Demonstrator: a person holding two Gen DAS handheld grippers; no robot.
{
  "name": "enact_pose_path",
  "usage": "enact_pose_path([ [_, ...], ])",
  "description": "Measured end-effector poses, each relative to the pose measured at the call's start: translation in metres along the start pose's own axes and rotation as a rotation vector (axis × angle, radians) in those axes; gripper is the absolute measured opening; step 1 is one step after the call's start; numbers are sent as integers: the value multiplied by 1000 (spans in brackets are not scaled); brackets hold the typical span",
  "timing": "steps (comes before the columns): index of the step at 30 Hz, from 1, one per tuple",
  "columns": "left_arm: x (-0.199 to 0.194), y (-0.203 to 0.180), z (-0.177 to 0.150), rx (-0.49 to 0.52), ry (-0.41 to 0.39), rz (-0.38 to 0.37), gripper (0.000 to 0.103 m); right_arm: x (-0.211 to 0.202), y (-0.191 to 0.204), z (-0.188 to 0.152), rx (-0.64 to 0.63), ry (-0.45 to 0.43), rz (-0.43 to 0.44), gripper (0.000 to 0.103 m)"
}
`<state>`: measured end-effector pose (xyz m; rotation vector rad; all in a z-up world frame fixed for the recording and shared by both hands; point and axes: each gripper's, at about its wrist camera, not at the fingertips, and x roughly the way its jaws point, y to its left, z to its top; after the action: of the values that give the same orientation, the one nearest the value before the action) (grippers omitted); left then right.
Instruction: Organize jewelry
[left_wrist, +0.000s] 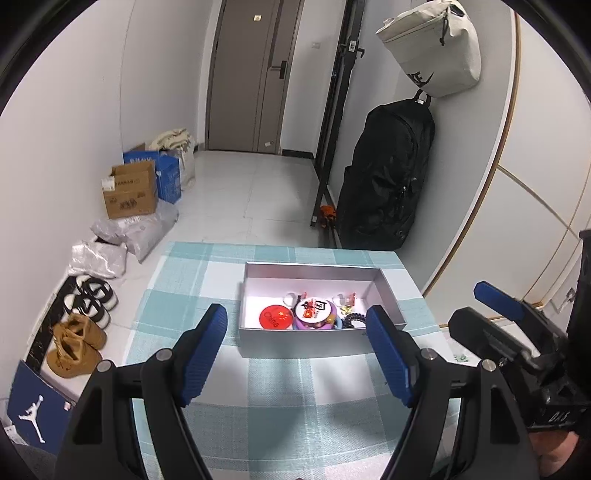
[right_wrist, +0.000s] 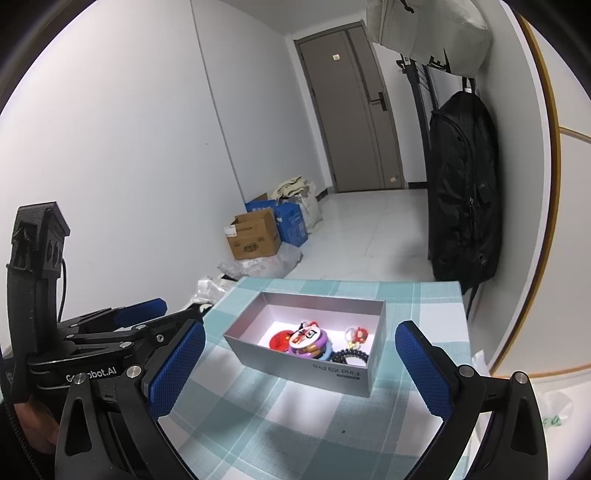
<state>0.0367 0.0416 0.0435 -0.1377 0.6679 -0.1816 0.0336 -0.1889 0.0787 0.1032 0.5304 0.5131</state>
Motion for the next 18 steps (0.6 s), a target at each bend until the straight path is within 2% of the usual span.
enact_pose_path([
  [3, -3, -2, 1, 8, -18, 6, 74, 1, 1, 0, -2, 0, -5, 103],
  [18, -4, -3, 3, 4, -7, -12, 74, -4, -1, 0, 25, -2, -8, 103],
])
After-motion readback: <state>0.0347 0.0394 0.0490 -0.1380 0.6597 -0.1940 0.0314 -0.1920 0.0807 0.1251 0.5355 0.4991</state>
